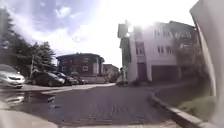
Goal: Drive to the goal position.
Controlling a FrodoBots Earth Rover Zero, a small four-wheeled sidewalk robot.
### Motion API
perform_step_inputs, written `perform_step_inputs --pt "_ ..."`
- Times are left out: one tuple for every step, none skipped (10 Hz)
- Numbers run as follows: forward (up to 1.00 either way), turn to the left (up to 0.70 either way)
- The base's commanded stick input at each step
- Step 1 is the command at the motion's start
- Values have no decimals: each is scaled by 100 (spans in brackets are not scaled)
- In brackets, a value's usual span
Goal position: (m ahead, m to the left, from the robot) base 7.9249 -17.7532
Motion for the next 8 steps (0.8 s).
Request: perform_step_inputs --pt "69 3" --pt "69 3" --pt "69 3" --pt "69 3" --pt "69 3" --pt "69 3" --pt "69 3" --pt "69 3"
